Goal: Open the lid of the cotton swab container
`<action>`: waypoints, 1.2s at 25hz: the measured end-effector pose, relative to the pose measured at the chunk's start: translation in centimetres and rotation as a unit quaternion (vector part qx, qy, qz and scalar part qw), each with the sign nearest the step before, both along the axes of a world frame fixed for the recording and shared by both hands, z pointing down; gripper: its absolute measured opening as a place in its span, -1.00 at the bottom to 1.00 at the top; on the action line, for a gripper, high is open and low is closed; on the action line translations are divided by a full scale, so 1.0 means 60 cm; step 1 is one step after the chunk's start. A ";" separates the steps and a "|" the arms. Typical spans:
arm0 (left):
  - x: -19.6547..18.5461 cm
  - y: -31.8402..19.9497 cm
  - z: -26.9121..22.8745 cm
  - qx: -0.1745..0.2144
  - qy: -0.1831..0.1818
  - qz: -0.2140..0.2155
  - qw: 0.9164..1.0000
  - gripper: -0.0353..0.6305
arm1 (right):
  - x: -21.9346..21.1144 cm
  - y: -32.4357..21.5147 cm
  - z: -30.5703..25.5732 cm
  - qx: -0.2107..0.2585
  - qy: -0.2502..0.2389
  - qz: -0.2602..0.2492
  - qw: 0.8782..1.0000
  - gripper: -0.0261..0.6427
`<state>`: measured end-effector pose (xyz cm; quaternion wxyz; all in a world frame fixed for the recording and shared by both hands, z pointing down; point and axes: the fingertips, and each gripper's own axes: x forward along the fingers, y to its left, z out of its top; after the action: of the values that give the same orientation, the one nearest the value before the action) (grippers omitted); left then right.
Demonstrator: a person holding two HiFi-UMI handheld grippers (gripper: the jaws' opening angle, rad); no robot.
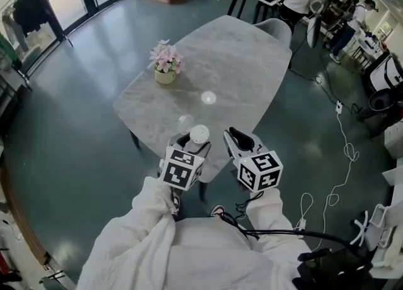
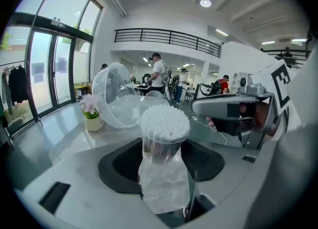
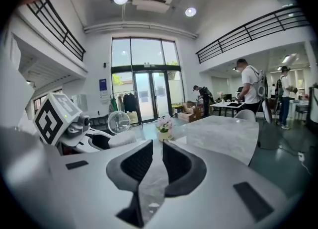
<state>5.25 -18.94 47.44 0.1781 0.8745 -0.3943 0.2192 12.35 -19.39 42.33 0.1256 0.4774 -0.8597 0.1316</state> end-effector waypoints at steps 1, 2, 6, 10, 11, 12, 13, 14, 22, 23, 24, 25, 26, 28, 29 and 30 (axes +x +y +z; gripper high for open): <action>0.001 -0.003 -0.004 0.002 0.002 -0.005 1.000 -0.16 | 0.001 -0.002 0.002 -0.003 -0.002 0.011 1.000 -0.59; 0.002 -0.006 -0.006 0.003 0.002 -0.009 1.000 -0.16 | 0.004 -0.004 0.006 -0.008 -0.004 0.024 1.000 -0.61; 0.004 -0.006 -0.001 -0.005 0.003 -0.020 1.000 -0.16 | 0.026 -0.008 0.025 -0.031 -0.019 0.085 0.996 -0.69; 0.005 -0.004 0.001 -0.011 0.010 -0.020 1.000 -0.16 | 0.046 -0.005 0.032 -0.040 -0.025 0.135 0.990 -0.72; 0.005 -0.005 0.000 -0.008 0.011 -0.019 1.000 -0.16 | 0.048 -0.005 0.033 -0.040 -0.022 0.143 0.989 -0.72; 0.006 -0.007 -0.002 -0.005 0.012 -0.016 1.000 -0.16 | 0.048 -0.006 0.033 -0.039 -0.020 0.150 0.988 -0.72; 0.006 -0.009 -0.004 -0.001 0.012 -0.013 1.000 -0.16 | 0.048 -0.007 0.033 -0.038 -0.018 0.156 0.987 -0.72; 0.006 -0.011 -0.007 0.003 0.013 -0.010 1.000 -0.16 | 0.047 -0.008 0.033 -0.037 -0.017 0.161 0.986 -0.72; -0.015 -0.027 -0.024 0.032 0.027 0.006 0.999 -0.16 | 0.019 0.006 0.035 -0.036 -0.022 0.200 0.979 -0.72; -0.019 -0.028 -0.024 0.033 0.029 0.010 0.999 -0.16 | 0.013 0.008 0.036 -0.037 -0.021 0.206 0.978 -0.72; -0.024 -0.029 -0.024 0.034 0.029 0.016 0.999 -0.16 | 0.009 0.010 0.036 -0.037 -0.020 0.215 0.976 -0.72; -0.029 -0.029 -0.022 0.034 0.029 0.022 0.999 -0.16 | 0.006 0.012 0.037 -0.037 -0.017 0.227 0.973 -0.72; -0.035 -0.027 -0.019 0.032 0.028 0.029 0.999 -0.16 | 0.003 0.015 0.037 -0.036 -0.015 0.240 0.970 -0.72; -0.045 -0.015 -0.016 0.027 0.024 0.044 0.998 -0.16 | -0.002 0.030 0.035 -0.036 -0.011 0.265 0.964 -0.72; -0.049 -0.007 -0.015 0.024 0.021 0.053 0.998 -0.16 | -0.004 0.040 0.034 -0.039 -0.008 0.275 0.961 -0.72; -0.050 -0.001 -0.013 0.021 0.017 0.063 0.998 -0.16 | -0.006 0.049 0.034 -0.043 -0.005 0.283 0.958 -0.72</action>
<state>2.24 -18.99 46.66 0.1525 0.9045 -0.3402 0.2068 12.00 -16.44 44.37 0.0996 0.6944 -0.6837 0.2012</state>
